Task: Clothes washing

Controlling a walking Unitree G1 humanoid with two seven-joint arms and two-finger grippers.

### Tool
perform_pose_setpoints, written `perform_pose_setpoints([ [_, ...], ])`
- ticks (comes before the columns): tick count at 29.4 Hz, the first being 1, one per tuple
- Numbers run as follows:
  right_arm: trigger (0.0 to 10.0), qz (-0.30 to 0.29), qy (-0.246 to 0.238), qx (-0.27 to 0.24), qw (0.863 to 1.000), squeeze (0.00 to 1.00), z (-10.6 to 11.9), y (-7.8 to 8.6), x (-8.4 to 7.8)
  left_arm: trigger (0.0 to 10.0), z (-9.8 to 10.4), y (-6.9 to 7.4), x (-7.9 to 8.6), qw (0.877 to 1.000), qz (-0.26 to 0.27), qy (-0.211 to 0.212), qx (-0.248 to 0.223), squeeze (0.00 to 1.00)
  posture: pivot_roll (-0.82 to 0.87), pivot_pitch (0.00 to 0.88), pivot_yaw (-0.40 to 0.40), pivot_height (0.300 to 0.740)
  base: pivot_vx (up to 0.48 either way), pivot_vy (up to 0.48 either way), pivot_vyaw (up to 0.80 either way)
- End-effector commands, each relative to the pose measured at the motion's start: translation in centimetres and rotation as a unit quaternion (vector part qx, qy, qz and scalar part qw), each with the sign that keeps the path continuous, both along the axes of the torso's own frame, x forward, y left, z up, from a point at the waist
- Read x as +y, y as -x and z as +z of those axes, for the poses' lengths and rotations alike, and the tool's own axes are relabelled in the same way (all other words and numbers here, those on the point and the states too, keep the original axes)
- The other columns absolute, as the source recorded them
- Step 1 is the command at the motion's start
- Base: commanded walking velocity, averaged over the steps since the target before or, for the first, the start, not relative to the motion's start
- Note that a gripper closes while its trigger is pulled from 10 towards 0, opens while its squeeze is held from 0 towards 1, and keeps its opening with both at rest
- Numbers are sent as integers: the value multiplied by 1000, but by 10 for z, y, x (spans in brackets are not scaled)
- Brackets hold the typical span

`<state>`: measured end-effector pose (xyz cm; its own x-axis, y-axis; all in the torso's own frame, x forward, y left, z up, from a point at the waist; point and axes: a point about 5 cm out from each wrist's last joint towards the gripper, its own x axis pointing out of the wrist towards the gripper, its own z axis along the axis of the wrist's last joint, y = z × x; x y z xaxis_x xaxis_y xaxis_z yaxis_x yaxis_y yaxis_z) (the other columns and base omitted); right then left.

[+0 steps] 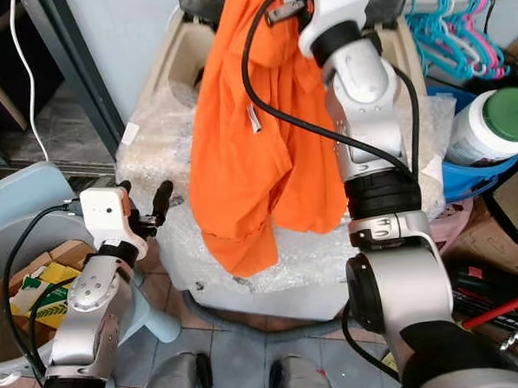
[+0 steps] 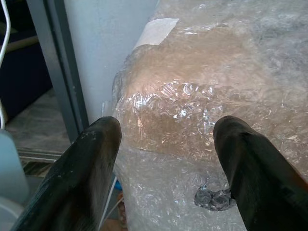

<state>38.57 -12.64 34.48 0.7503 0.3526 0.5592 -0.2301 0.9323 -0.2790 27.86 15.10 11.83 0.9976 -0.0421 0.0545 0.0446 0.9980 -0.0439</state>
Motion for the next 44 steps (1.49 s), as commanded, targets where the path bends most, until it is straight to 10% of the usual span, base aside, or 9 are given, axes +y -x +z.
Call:
perform_pose_setpoints([
  [1,10000,-17,-1,-27,999,0,21,-2,-14,10000,1,-2,-6,1000,-5,4,1,0,-32,138,14,740,0,0,0],
  [9,10000,-48,-29,-51,997,0,93,-7,-23,10000,1,-1,-11,1000,-11,3,3,0,-17,137,-2,740,0,0,0],
  [20,10000,-10,-23,-33,999,0,100,-10,-2,10000,-25,45,20,997,37,-30,64,0,95,170,-67,740,0,0,0],
  [27,10000,-2,123,261,957,0,-49,-41,17,10000,-19,43,17,997,38,-30,58,0,108,175,-63,740,0,0,0],
  [28,10000,8,127,282,951,1000,-62,-41,13,10000,-17,42,15,997,32,-30,56,0,106,176,-62,740,0,0,0],
  [33,10000,29,188,254,948,1000,-62,-38,4,10000,-13,40,13,998,6,-30,48,0,90,175,-52,740,0,0,0],
  [37,10000,53,111,137,983,1000,-19,-30,-21,10000,-10,39,6,998,-23,-47,38,0,70,166,-39,740,0,0,0],
  [44,10000,80,106,97,986,1000,-15,-14,-63,10000,-9,32,2,998,-30,-41,36,0,34,163,-19,740,0,0,0],
])
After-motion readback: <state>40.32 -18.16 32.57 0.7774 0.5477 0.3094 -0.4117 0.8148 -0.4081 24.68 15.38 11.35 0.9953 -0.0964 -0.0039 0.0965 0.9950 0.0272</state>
